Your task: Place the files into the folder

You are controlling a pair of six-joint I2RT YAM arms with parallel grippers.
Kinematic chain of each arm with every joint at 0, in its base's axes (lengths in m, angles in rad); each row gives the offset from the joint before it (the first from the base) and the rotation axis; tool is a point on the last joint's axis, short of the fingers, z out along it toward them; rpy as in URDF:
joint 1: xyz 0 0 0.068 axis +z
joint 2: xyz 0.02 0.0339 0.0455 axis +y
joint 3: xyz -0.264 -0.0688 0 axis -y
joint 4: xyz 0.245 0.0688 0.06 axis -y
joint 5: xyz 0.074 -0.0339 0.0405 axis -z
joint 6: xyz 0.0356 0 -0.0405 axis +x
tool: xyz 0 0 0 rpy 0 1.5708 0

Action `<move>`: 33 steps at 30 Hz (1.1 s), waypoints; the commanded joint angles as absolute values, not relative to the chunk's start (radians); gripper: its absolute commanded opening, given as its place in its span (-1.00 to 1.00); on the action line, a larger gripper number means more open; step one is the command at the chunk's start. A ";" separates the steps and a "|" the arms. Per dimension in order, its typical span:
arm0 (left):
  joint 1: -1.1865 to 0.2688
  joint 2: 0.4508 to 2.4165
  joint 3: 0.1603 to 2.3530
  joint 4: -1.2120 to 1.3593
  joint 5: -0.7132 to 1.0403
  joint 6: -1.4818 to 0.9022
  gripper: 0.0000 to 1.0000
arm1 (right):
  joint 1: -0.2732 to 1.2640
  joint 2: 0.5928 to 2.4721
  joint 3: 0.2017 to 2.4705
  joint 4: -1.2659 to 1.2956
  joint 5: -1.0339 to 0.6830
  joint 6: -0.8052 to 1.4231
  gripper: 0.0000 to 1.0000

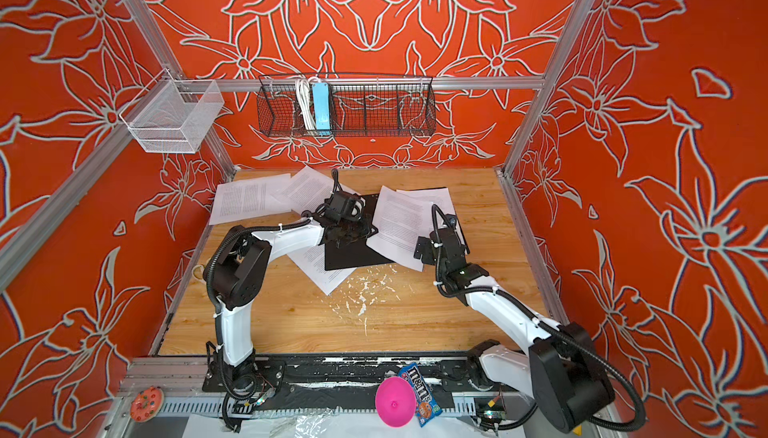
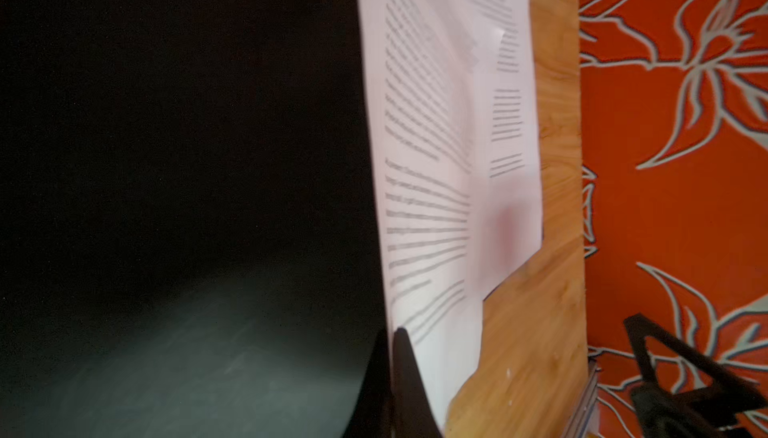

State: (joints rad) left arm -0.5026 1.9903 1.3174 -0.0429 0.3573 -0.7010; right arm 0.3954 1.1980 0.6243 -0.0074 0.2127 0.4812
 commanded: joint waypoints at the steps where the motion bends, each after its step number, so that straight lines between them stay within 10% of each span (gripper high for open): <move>1: -0.480 2.013 1.322 -0.016 0.331 -0.647 -1.00 | 0.353 1.286 0.757 -0.028 0.034 0.476 0.96; 33: -0.405 2.105 1.241 0.064 0.459 -0.570 -1.00 | 0.213 1.812 1.027 0.087 -0.377 0.548 0.59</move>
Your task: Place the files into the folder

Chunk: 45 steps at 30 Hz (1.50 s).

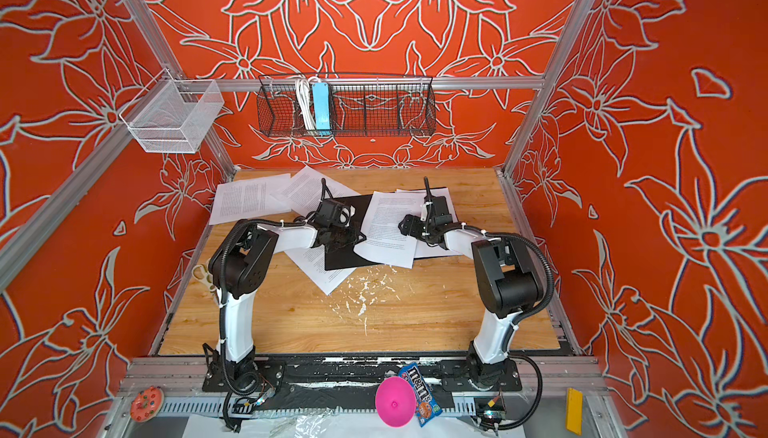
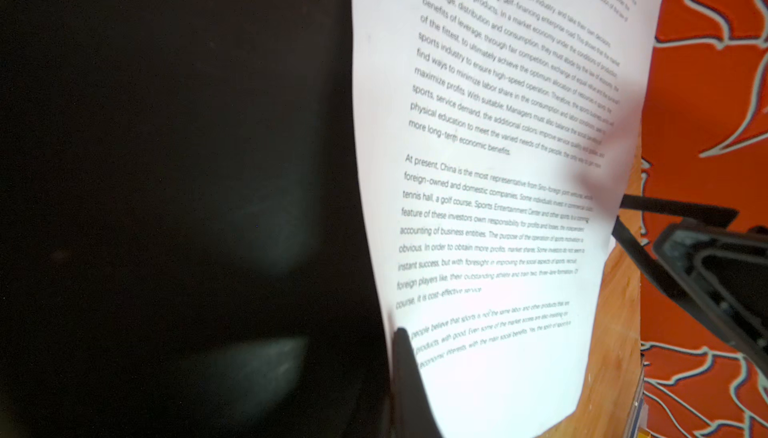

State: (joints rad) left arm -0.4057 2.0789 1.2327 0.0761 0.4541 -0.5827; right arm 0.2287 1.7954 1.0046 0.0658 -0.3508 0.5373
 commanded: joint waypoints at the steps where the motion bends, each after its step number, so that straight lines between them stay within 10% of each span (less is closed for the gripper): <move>1: -0.404 2.106 1.241 0.064 0.459 -0.570 -1.00 | 0.209 1.814 1.025 0.099 -0.388 0.555 0.57; 45: -0.378 2.091 1.153 0.284 0.648 -0.588 -1.00 | 0.189 1.729 1.015 0.035 -0.419 0.557 -1.00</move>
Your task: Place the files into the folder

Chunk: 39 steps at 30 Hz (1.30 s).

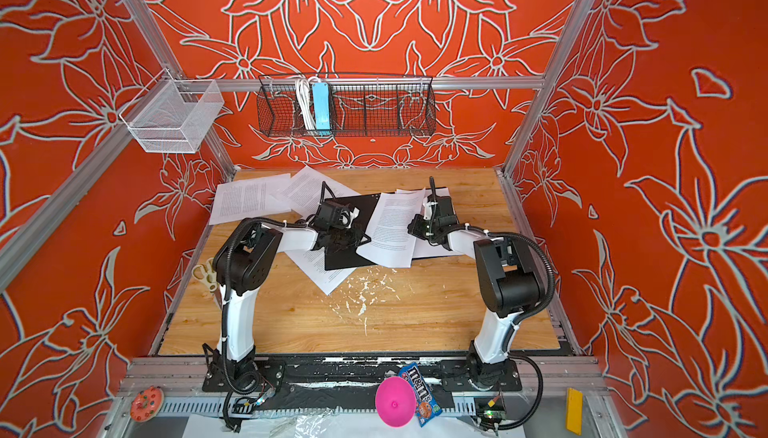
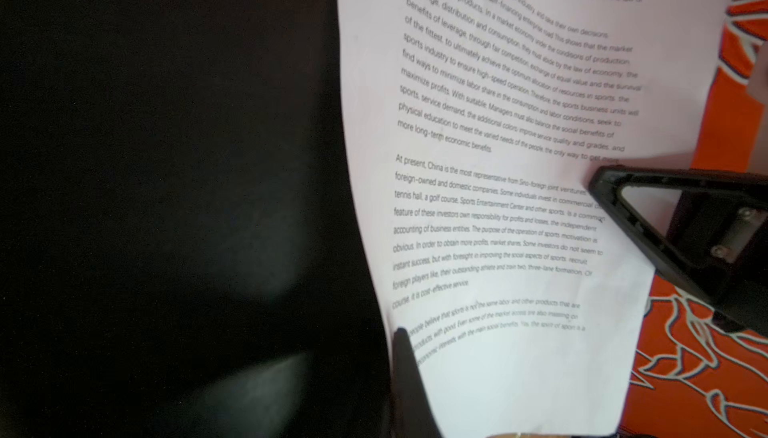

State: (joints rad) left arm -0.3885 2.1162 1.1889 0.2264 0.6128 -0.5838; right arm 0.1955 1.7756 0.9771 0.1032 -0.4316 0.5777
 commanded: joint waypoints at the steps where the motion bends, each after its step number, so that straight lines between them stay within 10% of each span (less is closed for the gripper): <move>1: -0.377 2.083 1.142 0.303 0.653 -0.586 -1.00 | 0.189 1.724 1.017 0.027 -0.419 0.555 -1.00; 17: -0.384 1.737 0.870 0.587 0.673 -0.552 -0.44 | 0.182 1.609 1.142 -0.205 -0.439 0.481 -1.00; 20: -0.400 1.653 0.838 0.572 0.641 -0.521 -0.06 | 0.175 1.583 1.166 -0.253 -0.427 0.448 -1.00; 21: -0.405 1.627 0.831 0.560 0.625 -0.510 0.26 | 0.172 1.576 1.171 -0.265 -0.425 0.438 -1.00; 22: -0.410 1.606 0.825 0.554 0.614 -0.500 0.98 | 0.167 1.567 1.178 -0.276 -0.427 0.425 -1.00; 39: -0.476 1.398 0.744 0.527 0.455 -0.395 0.96 | 0.012 1.862 1.482 -0.640 -0.216 0.049 -1.00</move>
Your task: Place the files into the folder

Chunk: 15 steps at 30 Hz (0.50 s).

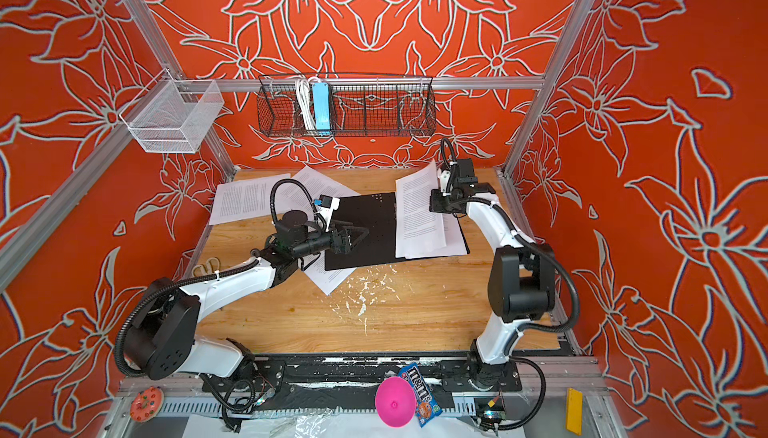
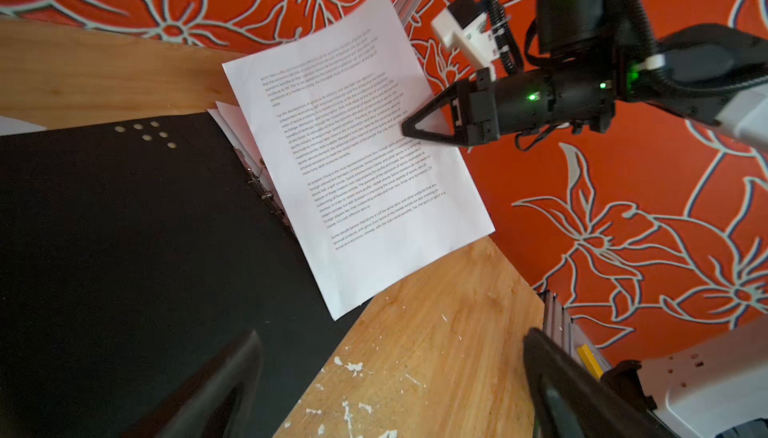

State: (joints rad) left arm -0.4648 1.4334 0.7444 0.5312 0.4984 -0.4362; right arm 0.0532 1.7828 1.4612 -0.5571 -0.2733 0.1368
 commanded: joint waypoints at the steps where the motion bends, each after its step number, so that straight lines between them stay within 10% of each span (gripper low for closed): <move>1: -0.480 1.400 0.748 0.517 0.444 -0.386 0.96 | 0.009 1.876 1.478 -0.612 -0.219 0.037 -1.00; 15: -0.494 1.457 0.782 0.488 0.433 -0.368 0.96 | 0.009 2.075 1.695 -0.651 -0.189 -0.121 -1.00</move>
State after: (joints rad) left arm -0.4911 1.4433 0.7597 0.4873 0.4377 -0.3824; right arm 0.0071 2.0384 1.6497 -0.5968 -0.1753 -0.0433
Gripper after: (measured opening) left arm 0.979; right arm 0.044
